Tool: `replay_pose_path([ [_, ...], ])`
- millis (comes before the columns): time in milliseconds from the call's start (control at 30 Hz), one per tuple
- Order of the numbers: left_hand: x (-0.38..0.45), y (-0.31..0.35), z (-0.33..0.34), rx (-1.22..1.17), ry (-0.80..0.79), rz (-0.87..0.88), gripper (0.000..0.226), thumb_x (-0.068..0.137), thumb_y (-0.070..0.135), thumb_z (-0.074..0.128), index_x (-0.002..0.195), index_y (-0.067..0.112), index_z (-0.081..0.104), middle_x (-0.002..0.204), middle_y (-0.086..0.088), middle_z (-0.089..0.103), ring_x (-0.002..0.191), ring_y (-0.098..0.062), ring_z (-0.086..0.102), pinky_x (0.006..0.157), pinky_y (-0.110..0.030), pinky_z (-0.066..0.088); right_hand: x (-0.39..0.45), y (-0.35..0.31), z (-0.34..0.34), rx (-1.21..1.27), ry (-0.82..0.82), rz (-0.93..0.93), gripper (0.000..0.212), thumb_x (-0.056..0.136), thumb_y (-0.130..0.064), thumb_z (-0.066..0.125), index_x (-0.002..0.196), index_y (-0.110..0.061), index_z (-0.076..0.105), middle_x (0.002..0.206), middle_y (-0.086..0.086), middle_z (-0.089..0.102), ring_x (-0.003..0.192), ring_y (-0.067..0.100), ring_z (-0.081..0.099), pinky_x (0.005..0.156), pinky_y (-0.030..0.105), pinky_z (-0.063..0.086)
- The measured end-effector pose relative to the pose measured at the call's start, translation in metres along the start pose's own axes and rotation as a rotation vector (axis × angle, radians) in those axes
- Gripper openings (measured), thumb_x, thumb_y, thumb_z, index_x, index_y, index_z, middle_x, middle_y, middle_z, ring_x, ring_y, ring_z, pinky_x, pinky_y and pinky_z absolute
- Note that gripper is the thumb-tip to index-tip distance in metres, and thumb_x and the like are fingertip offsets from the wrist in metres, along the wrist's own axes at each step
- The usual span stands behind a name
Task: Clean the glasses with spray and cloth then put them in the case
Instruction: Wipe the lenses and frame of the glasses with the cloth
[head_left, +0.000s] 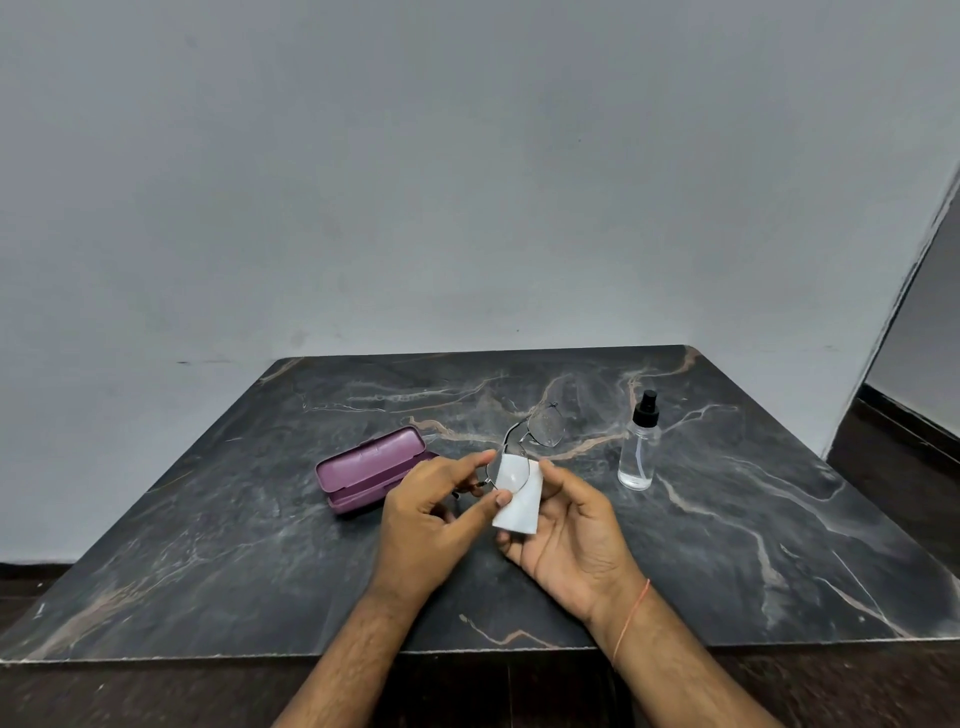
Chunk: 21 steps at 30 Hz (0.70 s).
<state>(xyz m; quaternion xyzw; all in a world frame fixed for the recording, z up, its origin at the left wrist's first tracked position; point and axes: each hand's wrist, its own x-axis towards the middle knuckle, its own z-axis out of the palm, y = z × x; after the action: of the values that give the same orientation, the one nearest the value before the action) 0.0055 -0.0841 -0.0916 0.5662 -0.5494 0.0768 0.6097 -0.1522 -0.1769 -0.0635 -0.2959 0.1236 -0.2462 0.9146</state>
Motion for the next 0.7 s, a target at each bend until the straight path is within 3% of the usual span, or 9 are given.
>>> replay_pose_path([
  [233,-0.0002,0.0013,0.0007,-0.011,-0.02,-0.009,0.042,0.094,0.05,0.085,0.135,0.047,0.076,0.108,0.016,0.08,0.085,-0.021,0.073,0.065,-0.038,0.059,0.0008,0.0032,0.0004,-0.092,-0.034,0.016,0.037,0.099,-0.043,0.066,0.114,-0.015,0.083,0.109,0.01,0.079,0.087,0.018,0.073,0.075,0.036,0.049],
  [367,-0.0003,0.0033,0.0002,0.0,-0.007,0.003,0.042,0.095,0.05,0.084,0.136,0.045,0.076,0.103,0.016,0.079,0.085,-0.018,0.072,0.065,-0.032,0.058,0.0012,0.0081,0.0008,-0.168,-0.026,0.005,0.044,0.097,-0.043,0.071,0.123,-0.009,0.079,0.114,0.014,0.077,0.089,0.021,0.073,0.072,0.034,0.051],
  [533,-0.002,0.0008,0.0013,0.042,-0.024,0.004,0.043,0.094,0.041,0.087,0.135,0.037,0.079,0.095,0.012,0.077,0.08,-0.019,0.07,0.066,-0.035,0.059,0.0004,0.0079,0.003,-0.134,0.019,-0.014,0.037,0.099,-0.04,0.067,0.111,-0.01,0.084,0.119,0.021,0.077,0.099,0.025,0.074,0.073,0.033,0.05],
  [700,-0.0009,-0.0003,0.0013,0.007,-0.004,-0.013,0.042,0.095,0.049,0.085,0.136,0.042,0.077,0.089,0.011,0.072,0.077,-0.018,0.066,0.07,-0.022,0.055,-0.0005,0.006,0.006,-0.088,0.061,-0.002,0.036,0.097,-0.037,0.07,0.111,-0.006,0.084,0.121,0.024,0.076,0.11,0.031,0.074,0.076,0.035,0.055],
])
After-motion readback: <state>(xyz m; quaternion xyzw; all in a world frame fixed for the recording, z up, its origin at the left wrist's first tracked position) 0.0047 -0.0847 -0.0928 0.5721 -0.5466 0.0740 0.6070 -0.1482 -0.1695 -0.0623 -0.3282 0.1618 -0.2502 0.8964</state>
